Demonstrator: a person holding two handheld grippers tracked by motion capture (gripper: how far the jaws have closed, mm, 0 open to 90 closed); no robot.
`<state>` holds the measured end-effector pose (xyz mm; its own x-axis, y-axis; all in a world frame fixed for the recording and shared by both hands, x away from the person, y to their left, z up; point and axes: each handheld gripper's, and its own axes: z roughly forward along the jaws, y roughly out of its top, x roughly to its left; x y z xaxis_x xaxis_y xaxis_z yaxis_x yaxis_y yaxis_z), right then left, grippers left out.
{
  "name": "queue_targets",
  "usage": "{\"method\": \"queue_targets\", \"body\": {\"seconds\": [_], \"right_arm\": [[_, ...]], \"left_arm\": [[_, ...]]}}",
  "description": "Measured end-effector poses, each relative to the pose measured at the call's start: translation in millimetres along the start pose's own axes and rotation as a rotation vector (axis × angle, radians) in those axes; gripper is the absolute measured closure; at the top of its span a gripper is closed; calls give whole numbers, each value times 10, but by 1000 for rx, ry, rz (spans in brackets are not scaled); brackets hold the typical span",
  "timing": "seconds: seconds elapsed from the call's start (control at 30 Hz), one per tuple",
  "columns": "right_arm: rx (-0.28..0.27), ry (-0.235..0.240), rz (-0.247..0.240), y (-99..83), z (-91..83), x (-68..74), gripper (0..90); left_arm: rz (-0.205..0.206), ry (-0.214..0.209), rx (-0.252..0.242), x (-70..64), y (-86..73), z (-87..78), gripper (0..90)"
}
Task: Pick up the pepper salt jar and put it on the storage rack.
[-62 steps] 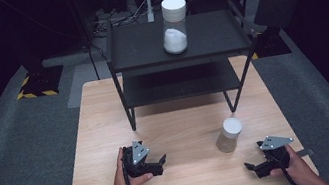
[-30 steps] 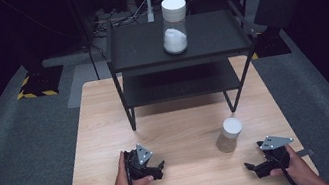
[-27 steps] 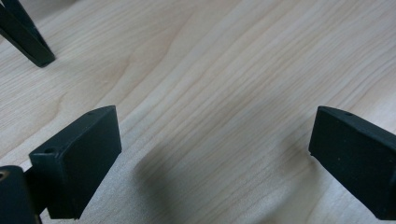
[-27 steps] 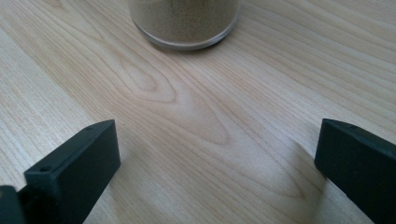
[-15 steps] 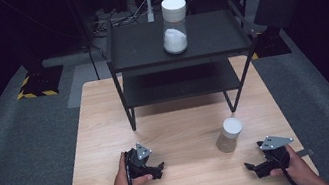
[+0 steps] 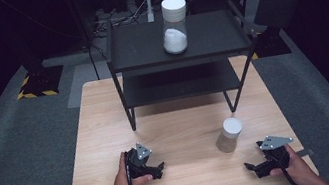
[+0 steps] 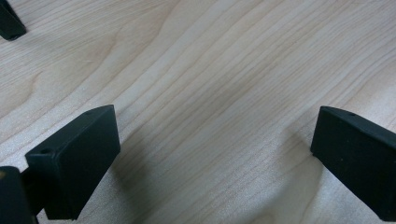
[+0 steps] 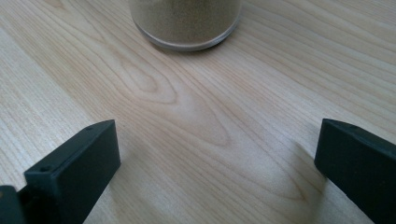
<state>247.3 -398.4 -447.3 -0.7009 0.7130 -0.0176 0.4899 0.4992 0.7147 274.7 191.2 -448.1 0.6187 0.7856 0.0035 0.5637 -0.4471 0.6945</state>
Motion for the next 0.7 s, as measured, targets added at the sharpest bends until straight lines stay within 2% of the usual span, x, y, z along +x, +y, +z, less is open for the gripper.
{"method": "queue_targets", "body": {"seconds": [0.4,0.53,0.63,0.7], "right_arm": [[1,-6,7,7,2,12,0],[3,-10,-5,21,-10,39,9],[-31,10,16,-10,-36,13,11],[-43,11,13,3,-56,20,11]], "left_arm": [[0,0,0,0,1,0,8],[-2,2,0,-5,1,-1,8],[-2,2,0,-5,1,-1,8],[-2,2,0,-5,1,-1,8]]}}
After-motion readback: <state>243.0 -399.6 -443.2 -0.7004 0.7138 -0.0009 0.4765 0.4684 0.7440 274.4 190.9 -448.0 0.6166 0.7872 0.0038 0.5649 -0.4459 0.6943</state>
